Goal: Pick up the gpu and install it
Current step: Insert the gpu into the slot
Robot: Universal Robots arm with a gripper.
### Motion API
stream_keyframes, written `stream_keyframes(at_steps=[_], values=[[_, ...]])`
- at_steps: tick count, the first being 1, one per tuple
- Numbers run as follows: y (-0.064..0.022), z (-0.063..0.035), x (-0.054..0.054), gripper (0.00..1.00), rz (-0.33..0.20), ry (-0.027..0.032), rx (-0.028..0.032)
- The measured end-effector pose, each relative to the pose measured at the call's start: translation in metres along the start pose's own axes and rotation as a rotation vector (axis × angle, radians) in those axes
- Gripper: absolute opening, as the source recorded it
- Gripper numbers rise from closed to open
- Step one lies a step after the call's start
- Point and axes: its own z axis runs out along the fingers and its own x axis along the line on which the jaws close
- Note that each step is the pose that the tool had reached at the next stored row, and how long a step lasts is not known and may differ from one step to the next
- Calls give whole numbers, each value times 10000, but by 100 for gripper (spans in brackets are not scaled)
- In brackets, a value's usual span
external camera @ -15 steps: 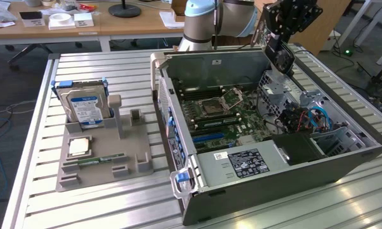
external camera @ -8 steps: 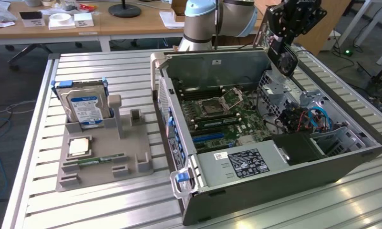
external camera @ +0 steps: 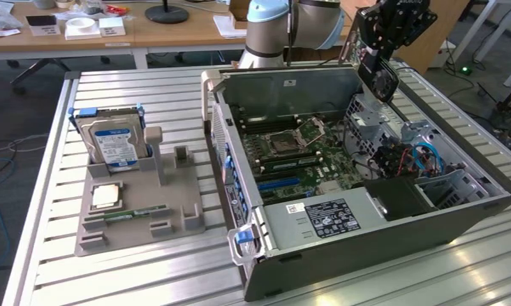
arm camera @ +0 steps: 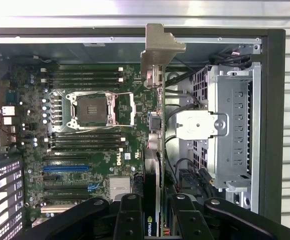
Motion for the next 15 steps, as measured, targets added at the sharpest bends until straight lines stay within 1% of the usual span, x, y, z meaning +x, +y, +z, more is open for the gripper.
stream_keyframes(at_steps=[5, 7, 10, 15], values=[[0, 0, 0, 26, -23, 0, 0], [0, 0, 1, 26, -118, 4, -3], [0, 0, 3, 26, -387, 12, -10], [0, 0, 5, 26, -1064, 31, -31]])
